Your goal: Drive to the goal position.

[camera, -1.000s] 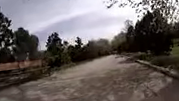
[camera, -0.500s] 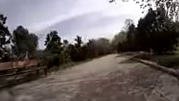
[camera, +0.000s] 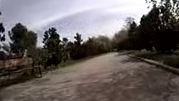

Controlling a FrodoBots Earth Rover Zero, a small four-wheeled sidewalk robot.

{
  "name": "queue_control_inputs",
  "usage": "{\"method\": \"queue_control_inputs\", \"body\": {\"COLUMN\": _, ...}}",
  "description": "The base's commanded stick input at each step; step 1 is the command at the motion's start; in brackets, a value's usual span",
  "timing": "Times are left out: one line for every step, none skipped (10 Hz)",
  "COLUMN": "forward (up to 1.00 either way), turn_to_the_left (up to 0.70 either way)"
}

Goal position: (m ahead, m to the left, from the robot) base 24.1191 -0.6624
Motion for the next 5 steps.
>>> {"method": "queue_control_inputs", "body": {"forward": 0.7, "turn_to_the_left": 0.0}}
{"method": "queue_control_inputs", "body": {"forward": 0.7, "turn_to_the_left": 0.0}}
{"method": "queue_control_inputs", "body": {"forward": 0.7, "turn_to_the_left": 0.0}}
{"method": "queue_control_inputs", "body": {"forward": 0.7, "turn_to_the_left": 0.0}}
{"method": "queue_control_inputs", "body": {"forward": 0.7, "turn_to_the_left": 0.0}}
